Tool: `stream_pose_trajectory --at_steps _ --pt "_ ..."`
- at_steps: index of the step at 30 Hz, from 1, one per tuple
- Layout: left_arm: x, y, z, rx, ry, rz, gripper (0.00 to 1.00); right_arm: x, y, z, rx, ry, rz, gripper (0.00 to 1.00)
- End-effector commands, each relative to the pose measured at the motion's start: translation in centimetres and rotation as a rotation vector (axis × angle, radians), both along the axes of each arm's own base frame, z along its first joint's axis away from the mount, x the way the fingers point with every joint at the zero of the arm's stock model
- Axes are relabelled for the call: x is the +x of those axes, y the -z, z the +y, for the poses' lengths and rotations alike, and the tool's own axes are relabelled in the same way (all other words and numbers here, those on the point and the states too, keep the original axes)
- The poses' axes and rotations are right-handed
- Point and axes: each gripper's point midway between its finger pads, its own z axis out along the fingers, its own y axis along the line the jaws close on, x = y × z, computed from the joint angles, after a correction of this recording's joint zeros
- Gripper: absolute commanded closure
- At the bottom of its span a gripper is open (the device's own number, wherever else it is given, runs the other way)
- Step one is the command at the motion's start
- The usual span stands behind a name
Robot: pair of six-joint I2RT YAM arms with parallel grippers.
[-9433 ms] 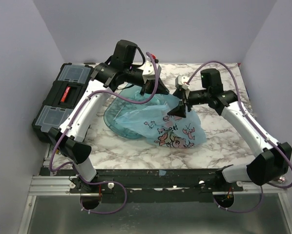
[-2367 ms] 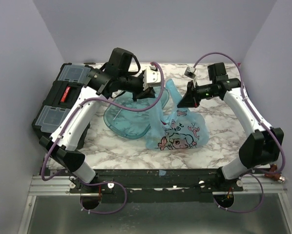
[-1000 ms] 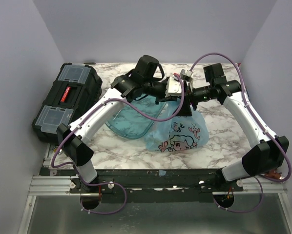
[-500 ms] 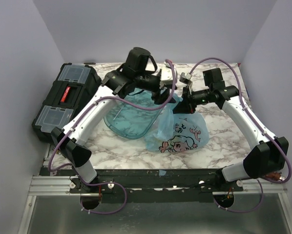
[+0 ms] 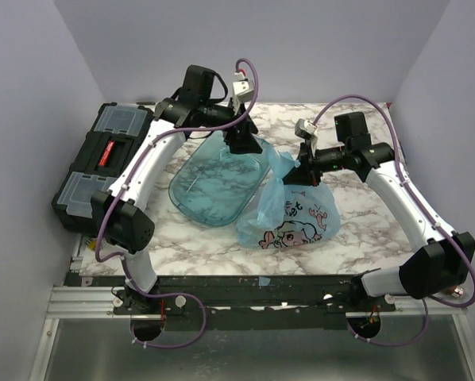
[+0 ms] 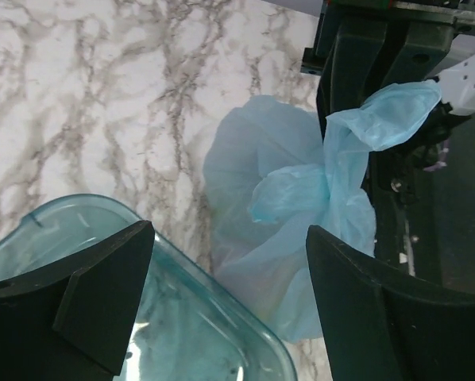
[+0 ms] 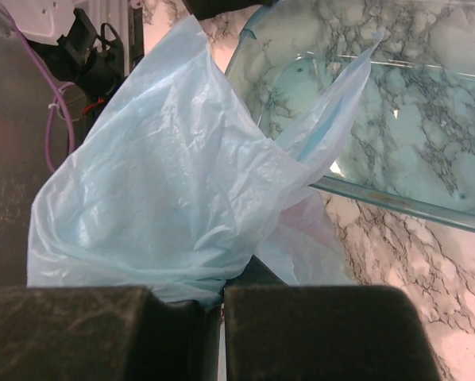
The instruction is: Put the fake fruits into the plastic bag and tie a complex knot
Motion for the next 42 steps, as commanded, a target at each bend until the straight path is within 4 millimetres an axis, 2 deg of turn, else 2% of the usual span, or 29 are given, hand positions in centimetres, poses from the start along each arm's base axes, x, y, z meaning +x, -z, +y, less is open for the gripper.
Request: stream_pose_trajectory --at_steps 1,5,9,14,15,16,18,20,27,33,35,38,41,42 --pt "-2.2 -1.1 -2.0 -0.090 0.100 0.092 0.20 -0.7 -0.2 0.1 0.010 -0.040 -0.029 0.95" --pt "-2.5 -0.2 -3.4 -0.104 0.155 0.155 0.28 -0.7 -0.2 0.0 0.006 -0.034 -0.034 0.96" --pt "-3.7 0.0 -3.9 -0.123 0.221 0.215 0.51 -0.7 0.2 -0.1 -0.006 -0.028 -0.026 0.95" --pt "-4.0 1.1 -3.8 -0.100 0.206 0.235 0.52 -0.8 0.4 -0.2 -0.011 -0.023 -0.035 0.94" --pt "-4.0 1.4 -3.7 -0.091 0.200 0.240 0.55 -0.8 0.4 -0.2 -0.011 -0.022 -0.037 0.94" --pt "-4.0 1.6 -3.6 -0.082 0.191 0.242 0.63 -0.8 0.4 -0.2 -0.011 -0.020 -0.033 0.94" --pt "-3.7 1.8 -3.1 -0.074 0.171 0.250 0.89 -0.7 0.7 -0.3 -0.019 -0.012 -0.026 0.93" --pt "-3.3 1.3 -2.5 -0.075 0.151 0.252 1.00 -0.7 1.2 -0.4 -0.032 -0.003 -0.018 0.92" --pt "-3.2 -0.3 -0.6 -0.079 0.094 0.192 1.00 -0.8 4.2 -1.1 -0.086 0.017 0.008 0.84" --pt "-2.6 -0.8 0.3 -0.082 0.036 0.174 1.00 -0.6 6.4 -1.6 -0.132 0.032 0.032 0.83" --pt "-2.4 -1.4 0.7 -0.088 0.018 0.178 1.00 -0.3 6.4 -1.6 -0.135 0.042 0.038 0.84" --pt "-3.7 -2.3 0.9 -0.103 0.032 0.197 1.00 0.5 5.7 -1.1 -0.106 0.072 0.051 0.90" --pt "-5.2 -2.1 0.6 -0.131 0.049 0.282 1.00 1.0 4.9 -0.6 -0.074 0.092 0.071 0.99" --pt "-5.5 -1.9 0.6 -0.130 0.046 0.276 1.00 0.9 4.7 -0.5 -0.064 0.093 0.077 0.99"
